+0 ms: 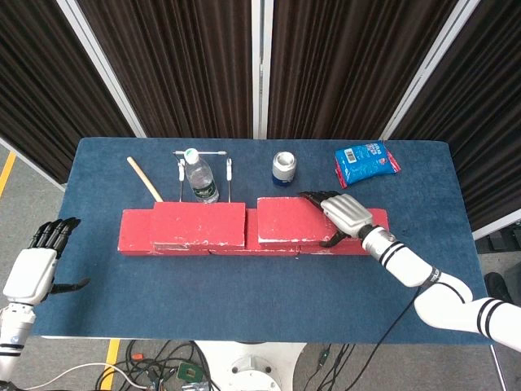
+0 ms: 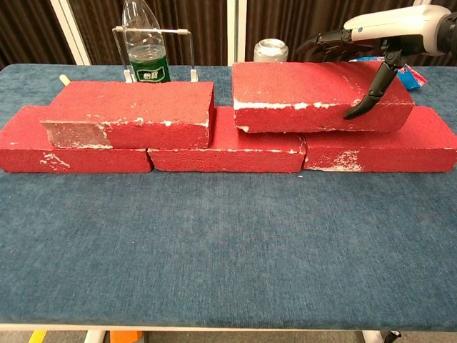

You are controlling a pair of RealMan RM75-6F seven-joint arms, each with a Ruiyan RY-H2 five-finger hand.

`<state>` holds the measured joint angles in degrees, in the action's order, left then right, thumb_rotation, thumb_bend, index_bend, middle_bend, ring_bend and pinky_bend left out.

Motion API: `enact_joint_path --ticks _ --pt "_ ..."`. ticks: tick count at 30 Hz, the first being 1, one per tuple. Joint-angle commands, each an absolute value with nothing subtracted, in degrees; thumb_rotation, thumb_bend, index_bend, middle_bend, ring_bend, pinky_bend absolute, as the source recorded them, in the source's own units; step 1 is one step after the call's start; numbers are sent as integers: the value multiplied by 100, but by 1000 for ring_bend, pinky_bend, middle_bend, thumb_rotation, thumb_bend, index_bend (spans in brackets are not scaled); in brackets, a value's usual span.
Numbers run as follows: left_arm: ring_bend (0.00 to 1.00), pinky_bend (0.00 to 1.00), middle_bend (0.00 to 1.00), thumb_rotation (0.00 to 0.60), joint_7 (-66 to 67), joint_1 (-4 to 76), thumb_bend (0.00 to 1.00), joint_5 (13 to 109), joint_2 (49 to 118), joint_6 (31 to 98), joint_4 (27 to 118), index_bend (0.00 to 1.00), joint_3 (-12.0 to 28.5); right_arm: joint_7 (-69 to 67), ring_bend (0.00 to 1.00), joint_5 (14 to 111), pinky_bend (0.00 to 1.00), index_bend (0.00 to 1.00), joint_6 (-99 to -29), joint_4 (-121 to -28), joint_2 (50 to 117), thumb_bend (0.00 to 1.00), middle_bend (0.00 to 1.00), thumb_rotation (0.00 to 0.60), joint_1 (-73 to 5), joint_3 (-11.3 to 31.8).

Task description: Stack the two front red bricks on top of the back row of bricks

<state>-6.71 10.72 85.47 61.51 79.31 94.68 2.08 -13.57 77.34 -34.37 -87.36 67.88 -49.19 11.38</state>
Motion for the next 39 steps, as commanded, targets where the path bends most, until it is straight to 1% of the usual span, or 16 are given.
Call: enact_joint_path --ticks 1,12,23,39 --pt "0 25 44 600 -741 1057 0 8605 6166 7960 9404 53 191 -1347 175 7800 238 0 -3483 -8637 6867 144 264 600 -4962 1086" --pt "0 25 44 600 -901 1065 0 8658 6232 7897 9265 53 140 -1461 175 7677 239 0 -3333 -8644 6964 146 263 600 -5111 1044" --pt "0 25 44 600 -1025 1047 0 8655 6285 7894 9143 53 127 -1271 175 7495 240 0 -3261 -8583 7058 146 262 600 -5215 985" --pt "0 25 44 600 -1340 1062 0 8668 6277 7817 9013 53 103 -860 175 6978 239 0 -3231 -8623 7138 150 263 600 -5329 985"
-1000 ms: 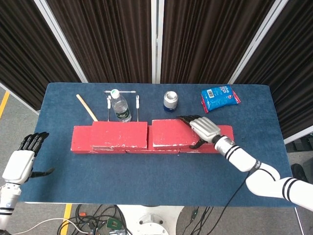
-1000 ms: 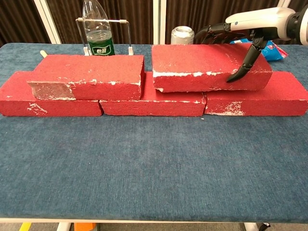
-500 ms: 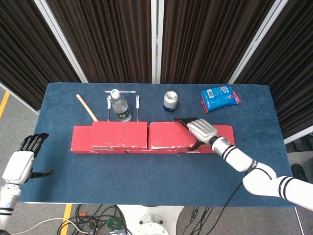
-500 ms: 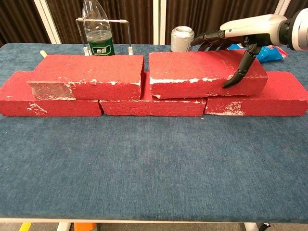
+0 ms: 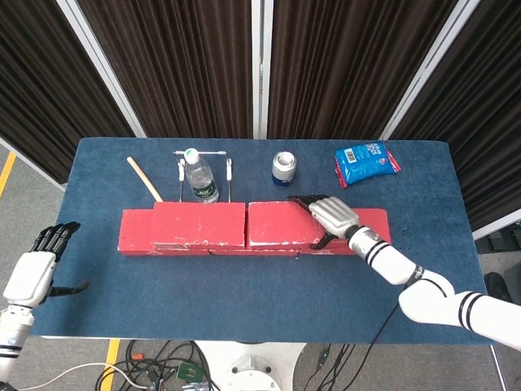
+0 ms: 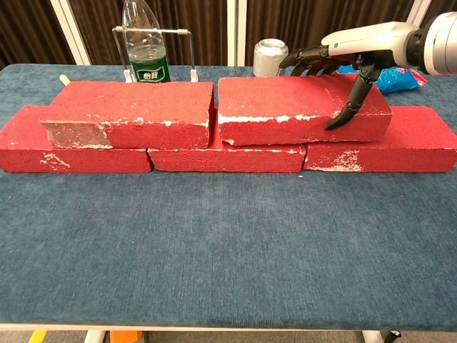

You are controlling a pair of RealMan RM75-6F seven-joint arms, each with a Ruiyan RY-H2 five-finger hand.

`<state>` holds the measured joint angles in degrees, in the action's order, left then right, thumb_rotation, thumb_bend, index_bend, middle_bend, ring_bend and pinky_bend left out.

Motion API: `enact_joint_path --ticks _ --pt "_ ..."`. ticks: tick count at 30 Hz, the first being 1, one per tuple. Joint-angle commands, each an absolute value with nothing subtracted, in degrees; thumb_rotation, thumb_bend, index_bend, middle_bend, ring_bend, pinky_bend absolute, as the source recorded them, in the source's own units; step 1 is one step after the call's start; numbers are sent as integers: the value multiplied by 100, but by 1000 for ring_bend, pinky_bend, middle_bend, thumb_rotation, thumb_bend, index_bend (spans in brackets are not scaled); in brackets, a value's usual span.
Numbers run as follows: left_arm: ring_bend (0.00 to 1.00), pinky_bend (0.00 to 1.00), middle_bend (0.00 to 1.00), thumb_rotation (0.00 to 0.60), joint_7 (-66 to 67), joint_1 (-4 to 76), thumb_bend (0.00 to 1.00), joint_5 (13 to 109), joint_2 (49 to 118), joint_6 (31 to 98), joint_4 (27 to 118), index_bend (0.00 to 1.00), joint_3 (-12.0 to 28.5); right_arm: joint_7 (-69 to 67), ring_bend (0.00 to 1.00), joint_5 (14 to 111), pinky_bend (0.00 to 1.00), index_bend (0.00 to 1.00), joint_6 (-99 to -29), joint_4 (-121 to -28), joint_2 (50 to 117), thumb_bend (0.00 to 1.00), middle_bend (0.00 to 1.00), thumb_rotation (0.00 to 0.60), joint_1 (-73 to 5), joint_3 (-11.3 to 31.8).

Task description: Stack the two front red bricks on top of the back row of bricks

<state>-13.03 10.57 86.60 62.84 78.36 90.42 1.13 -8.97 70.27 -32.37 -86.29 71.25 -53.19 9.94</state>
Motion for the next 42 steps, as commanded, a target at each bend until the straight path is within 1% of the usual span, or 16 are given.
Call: enact_joint_path --ticks 1,42 --pt "0 25 44 600 -1354 1064 0 8672 6276 7812 9007 53 101 -846 175 6953 239 0 -3230 -8624 7143 150 263 600 -5330 982" --pt "0 25 44 600 -1512 1076 0 8675 6248 7746 8947 53 68 -509 175 6488 239 0 -3194 -8662 7295 153 260 600 -5472 957"
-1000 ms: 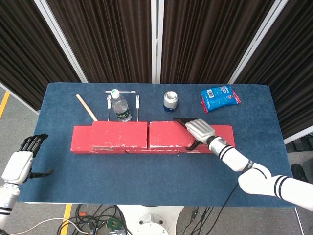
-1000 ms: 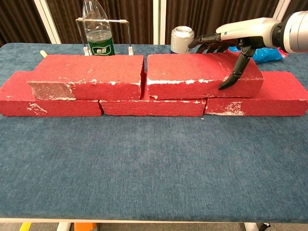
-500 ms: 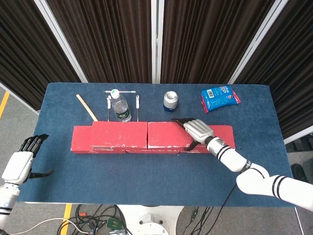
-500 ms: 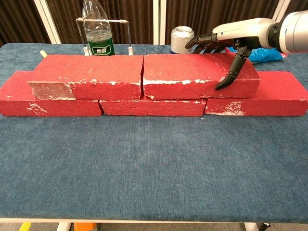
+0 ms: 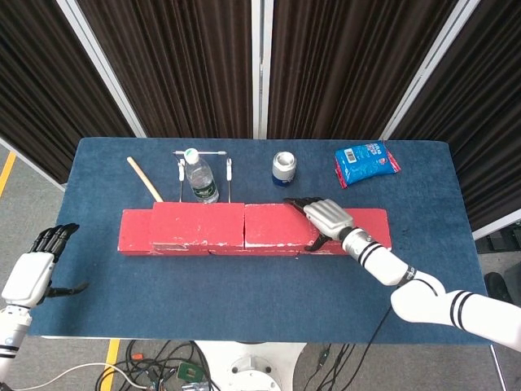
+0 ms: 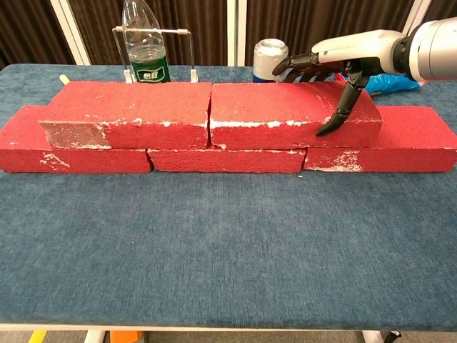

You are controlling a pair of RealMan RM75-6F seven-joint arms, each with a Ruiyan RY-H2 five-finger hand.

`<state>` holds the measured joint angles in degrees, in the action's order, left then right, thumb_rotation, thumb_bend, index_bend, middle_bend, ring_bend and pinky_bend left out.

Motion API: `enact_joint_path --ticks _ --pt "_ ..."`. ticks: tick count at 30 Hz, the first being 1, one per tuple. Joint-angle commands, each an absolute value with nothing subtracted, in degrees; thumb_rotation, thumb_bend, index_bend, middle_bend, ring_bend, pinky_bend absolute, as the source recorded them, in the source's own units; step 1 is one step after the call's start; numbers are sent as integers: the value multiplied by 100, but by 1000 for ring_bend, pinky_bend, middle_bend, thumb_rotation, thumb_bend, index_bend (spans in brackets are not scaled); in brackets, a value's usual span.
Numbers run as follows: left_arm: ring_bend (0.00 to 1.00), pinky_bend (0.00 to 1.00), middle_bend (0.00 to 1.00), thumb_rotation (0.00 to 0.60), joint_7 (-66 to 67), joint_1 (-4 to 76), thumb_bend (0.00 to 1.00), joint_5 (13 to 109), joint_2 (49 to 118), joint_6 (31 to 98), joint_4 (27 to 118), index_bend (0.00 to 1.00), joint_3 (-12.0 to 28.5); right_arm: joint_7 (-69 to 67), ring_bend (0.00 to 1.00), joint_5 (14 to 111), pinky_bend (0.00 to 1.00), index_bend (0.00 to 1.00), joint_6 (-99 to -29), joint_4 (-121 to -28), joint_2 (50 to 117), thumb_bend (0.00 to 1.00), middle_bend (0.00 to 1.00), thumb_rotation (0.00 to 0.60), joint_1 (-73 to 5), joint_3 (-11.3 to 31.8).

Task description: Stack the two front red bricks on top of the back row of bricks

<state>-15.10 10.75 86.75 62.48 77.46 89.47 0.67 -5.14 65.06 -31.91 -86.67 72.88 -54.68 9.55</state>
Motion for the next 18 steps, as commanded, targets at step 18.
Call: enact_joint_path --ticks 18 --pt "0 26 44 600 -1574 1076 0 8663 6235 7728 8933 53 66 -513 13 6378 124 0 -3159 -8694 7297 0 103 600 -5476 951"
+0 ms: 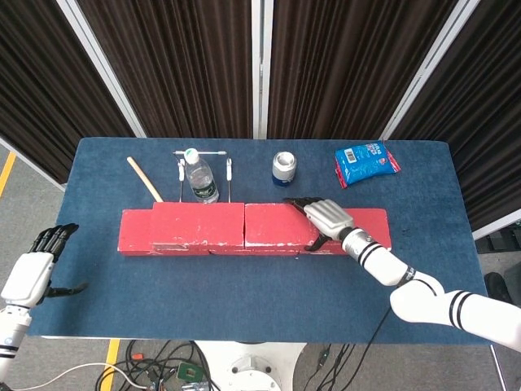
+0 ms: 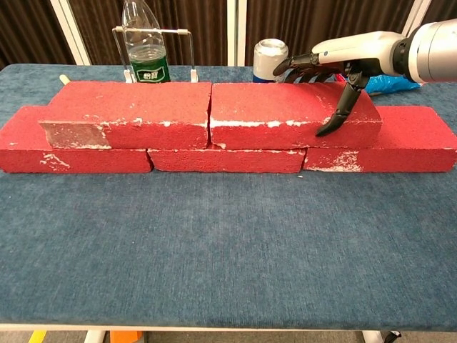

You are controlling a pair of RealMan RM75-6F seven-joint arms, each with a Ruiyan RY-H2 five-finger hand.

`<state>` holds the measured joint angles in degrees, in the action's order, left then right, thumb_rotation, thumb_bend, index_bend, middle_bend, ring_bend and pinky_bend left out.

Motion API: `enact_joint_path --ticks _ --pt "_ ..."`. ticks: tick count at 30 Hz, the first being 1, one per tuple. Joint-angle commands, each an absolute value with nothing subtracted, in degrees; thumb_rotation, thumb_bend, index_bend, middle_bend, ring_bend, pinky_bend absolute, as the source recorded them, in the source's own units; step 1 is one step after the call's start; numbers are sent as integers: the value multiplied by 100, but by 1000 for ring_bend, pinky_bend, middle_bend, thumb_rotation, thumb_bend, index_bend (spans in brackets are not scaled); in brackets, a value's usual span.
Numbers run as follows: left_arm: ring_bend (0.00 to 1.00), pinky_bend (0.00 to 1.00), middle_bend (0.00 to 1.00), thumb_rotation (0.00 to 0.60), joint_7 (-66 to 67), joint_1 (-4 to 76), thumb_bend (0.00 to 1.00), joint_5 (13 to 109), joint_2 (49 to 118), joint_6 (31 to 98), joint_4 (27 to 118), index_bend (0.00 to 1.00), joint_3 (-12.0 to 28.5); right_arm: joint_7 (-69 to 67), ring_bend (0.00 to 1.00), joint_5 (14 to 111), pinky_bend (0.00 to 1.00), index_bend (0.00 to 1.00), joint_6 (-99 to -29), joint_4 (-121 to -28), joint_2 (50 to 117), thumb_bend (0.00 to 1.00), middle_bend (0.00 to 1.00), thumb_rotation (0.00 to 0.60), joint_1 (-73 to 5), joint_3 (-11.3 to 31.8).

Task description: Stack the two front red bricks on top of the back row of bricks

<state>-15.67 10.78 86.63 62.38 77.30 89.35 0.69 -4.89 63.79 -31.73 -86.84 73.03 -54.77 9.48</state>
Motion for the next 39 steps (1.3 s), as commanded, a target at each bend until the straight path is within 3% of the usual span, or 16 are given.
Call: enact_joint_path --ticks 1,7,17,20,27,30,39 --pt "0 25 44 600 -1578 1075 0 8664 6234 7730 8931 53 64 -530 1 6379 82 0 -3166 -8696 7299 0 65 600 -5472 959" --pt "0 25 44 600 -1609 1064 0 8660 6226 7750 8919 53 70 -568 0 6431 2 0 -3232 -8714 7296 0 0 600 -5446 987" --pt "0 25 44 600 -1566 1040 0 8667 6239 7810 8899 53 80 -432 0 6659 0 0 -3595 -9311 6713 0 0 600 -5214 950" --pt "0 25 44 600 -1494 1030 0 8670 6267 7881 8897 53 112 -366 0 6933 0 0 -4107 -9726 6282 0 0 600 -4892 907" --pt "0 26 44 600 -1059 1011 0 8699 6282 8119 9056 53 223 698 0 7943 0 0 -6484 -10176 5671 0 0 600 -3490 427" --pt "0 25 44 600 -871 979 0 8713 6305 8243 9134 53 256 796 0 8102 0 0 -7190 -10229 5526 0 0 600 -2874 174" --pt "0 25 39 600 -624 845 0 8814 6293 8500 9194 53 220 502 0 8619 0 0 -8901 -9578 5766 0 0 600 -1434 -247"
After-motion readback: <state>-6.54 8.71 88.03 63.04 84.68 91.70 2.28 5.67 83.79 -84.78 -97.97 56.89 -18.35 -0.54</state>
